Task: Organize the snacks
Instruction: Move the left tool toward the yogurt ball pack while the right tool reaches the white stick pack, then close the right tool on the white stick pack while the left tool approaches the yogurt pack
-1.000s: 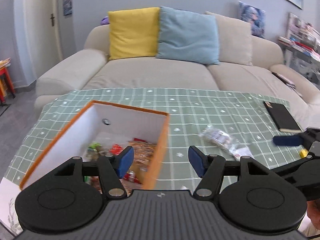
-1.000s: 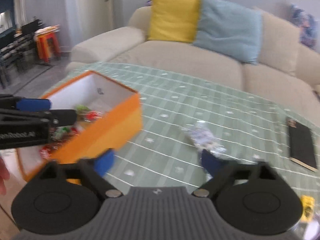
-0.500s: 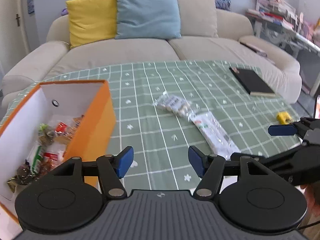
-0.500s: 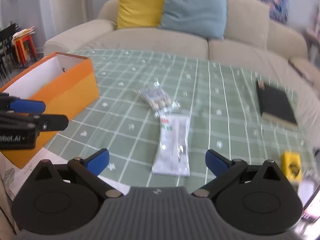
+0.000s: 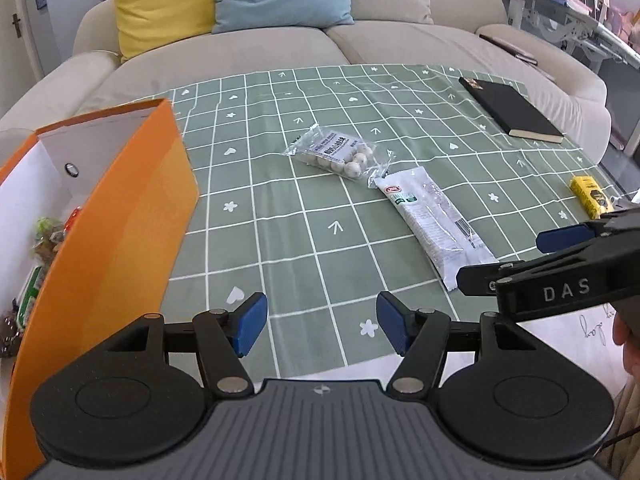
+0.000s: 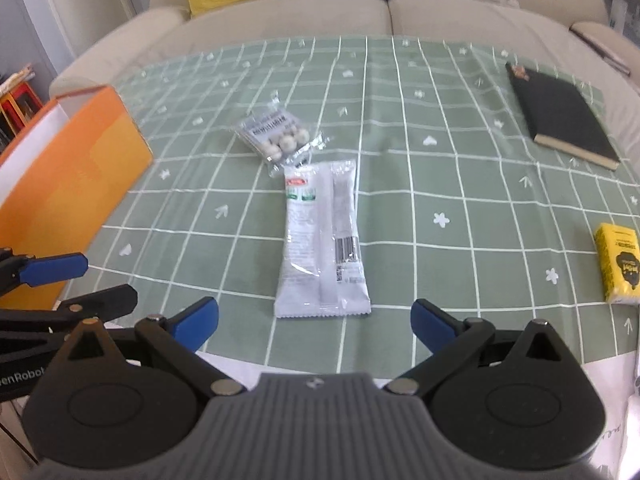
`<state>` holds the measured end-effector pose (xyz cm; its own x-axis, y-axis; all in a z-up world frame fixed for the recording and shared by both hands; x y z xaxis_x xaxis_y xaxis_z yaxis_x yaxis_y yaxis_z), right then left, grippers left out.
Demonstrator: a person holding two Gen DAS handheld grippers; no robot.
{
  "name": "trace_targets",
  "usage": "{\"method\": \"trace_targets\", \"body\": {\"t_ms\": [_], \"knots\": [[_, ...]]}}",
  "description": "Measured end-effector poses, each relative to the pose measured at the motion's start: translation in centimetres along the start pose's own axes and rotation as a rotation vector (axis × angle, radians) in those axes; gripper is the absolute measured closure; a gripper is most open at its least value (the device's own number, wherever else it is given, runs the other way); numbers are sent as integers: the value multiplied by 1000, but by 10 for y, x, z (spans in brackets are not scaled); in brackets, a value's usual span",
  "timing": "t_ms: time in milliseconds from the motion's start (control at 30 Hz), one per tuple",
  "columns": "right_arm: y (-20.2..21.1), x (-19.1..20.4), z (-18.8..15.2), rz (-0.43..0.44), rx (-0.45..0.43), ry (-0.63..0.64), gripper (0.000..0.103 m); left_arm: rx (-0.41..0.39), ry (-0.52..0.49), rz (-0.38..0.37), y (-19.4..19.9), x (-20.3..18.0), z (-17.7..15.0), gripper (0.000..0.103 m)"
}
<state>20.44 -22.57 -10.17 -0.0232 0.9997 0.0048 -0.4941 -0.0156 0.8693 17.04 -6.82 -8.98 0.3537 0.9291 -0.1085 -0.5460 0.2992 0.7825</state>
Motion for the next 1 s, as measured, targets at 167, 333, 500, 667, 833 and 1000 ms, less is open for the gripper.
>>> {"method": "trace_targets", "body": {"t_ms": [167,333,500,667,833,1000], "knots": [[-20,2,19,-21,41,45,4,10,-19,1,-12,1,10,29],[-41,-5,31,2,48,55,4,5,-30,-4,-22,2,20,29],[-51,-4,39,40,46,42,12,15,-50,-6,-36,5,28,34],[-59,5,42,18,28,97,30,19,-86,3,-49,4,34,37],[-59,1,46,-29,25,97,54,2,-78,-37,-57,1,44,42],[-62,-22,53,-79,44,-9,56,-32,-61,-57,-68,-8,59,46]]}}
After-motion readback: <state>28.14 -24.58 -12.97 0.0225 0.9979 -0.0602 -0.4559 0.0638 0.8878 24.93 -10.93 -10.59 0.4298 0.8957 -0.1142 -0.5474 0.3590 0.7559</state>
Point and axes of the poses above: each gripper's, at about its wrist camera, not at the fingertips, and y roughly against the way its jaws point, x to its left, z to its top, the point moved 2 cm from there along -y, roughly the way its jaws point, and after that the axes turned 9 degrees about -z, right-handed, at the moved point
